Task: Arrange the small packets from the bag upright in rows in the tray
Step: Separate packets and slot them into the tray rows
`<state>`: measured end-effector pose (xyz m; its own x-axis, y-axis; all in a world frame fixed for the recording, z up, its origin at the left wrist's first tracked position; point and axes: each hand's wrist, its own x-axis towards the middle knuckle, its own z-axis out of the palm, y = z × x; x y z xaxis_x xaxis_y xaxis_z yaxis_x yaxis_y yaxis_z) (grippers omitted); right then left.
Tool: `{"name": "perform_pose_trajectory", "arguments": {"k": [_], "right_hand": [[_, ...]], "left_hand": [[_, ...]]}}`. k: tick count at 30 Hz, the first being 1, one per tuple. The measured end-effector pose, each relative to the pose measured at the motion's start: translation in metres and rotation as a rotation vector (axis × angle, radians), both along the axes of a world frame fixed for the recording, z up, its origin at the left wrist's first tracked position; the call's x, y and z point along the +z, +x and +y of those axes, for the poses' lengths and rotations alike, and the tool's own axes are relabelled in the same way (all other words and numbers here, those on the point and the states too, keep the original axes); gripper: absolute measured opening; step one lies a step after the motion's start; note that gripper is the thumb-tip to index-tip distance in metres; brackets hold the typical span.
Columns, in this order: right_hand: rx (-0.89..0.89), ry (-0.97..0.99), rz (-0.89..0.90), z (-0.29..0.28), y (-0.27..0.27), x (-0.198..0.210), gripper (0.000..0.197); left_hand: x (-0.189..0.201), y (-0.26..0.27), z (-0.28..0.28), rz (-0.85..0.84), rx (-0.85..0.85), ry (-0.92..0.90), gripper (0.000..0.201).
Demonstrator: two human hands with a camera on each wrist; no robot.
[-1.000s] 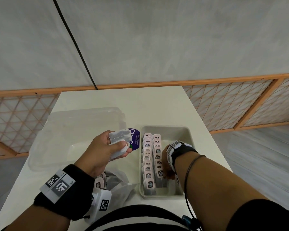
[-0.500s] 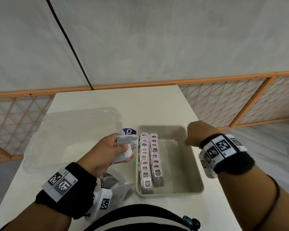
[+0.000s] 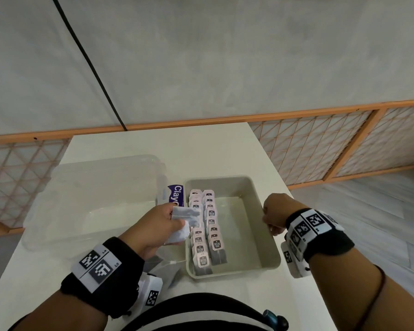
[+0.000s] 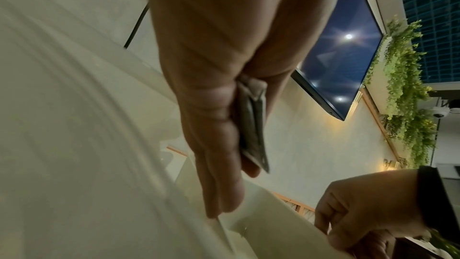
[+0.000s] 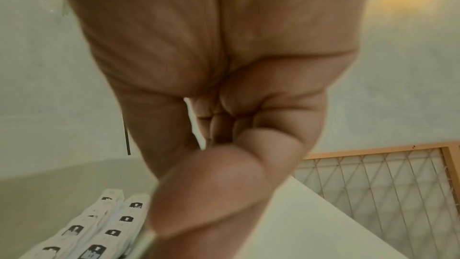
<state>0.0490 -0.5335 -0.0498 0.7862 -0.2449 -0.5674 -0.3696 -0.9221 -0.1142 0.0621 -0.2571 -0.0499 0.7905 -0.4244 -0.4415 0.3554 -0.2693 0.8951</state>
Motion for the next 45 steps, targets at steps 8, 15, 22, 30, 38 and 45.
{"name": "perform_pose_trajectory", "arguments": {"k": [8,15,22,30,38,45], "right_hand": [[0.093,-0.109,-0.047,0.005,0.028,-0.012,0.021],[0.089,-0.098,-0.05,0.007,0.03,-0.009,0.009],[0.183,0.494,-0.394,0.048,0.009,0.038,0.013],[0.165,0.881,-0.484,0.087,0.011,0.045,0.004],[0.409,0.8,-0.629,0.084,0.02,0.051,0.038],[0.444,0.657,-0.721,0.083,0.035,0.055,0.006]], "left_hand": [[0.003,-0.001,0.0,-0.03,0.114,-0.018,0.03],[0.007,-0.005,-0.002,-0.072,0.118,0.002,0.029],[0.021,0.001,0.002,-0.018,0.153,-0.142,0.023],[0.031,0.005,0.001,-0.047,0.078,-0.196,0.02],[0.037,0.013,0.014,0.061,0.089,-0.216,0.021],[0.034,0.017,0.012,0.03,0.113,-0.139,0.016]]}}
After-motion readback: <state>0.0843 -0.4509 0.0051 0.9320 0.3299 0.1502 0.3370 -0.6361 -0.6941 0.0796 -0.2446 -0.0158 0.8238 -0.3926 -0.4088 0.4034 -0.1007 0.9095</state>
